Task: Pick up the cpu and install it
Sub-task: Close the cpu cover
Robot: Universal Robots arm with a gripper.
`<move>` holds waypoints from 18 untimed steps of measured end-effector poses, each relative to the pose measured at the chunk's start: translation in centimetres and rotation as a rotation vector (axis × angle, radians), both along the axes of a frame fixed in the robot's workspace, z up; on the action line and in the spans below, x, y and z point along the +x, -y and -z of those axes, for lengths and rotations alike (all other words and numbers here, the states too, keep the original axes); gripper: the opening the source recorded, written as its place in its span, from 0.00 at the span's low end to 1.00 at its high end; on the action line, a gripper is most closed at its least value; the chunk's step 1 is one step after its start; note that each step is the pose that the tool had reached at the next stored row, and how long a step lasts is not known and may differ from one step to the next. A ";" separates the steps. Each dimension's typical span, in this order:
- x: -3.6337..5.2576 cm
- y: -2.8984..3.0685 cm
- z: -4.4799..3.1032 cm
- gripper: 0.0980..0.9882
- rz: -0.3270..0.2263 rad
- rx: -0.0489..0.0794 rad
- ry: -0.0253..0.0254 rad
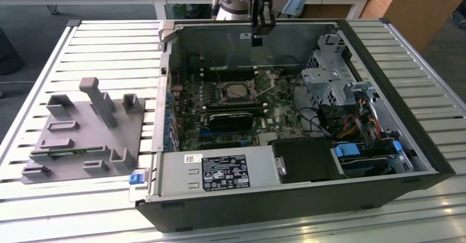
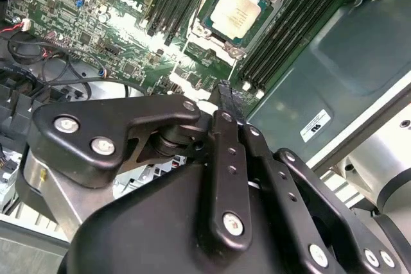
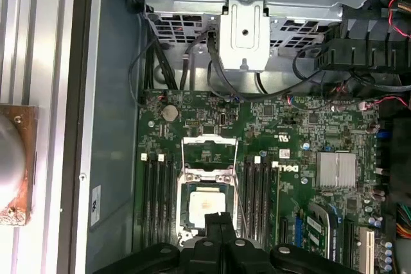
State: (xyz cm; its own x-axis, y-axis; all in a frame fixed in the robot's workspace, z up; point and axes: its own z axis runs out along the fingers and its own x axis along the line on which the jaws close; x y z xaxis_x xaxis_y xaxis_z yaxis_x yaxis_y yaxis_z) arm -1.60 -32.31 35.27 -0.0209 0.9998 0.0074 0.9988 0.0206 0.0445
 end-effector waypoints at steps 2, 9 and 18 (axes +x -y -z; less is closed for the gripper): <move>0.00 0.00 0.47 0.01 0.000 0.000 0.0000; 0.00 0.00 0.80 0.01 0.000 0.000 0.0000; 0.01 0.00 1.33 0.01 0.000 0.000 0.0001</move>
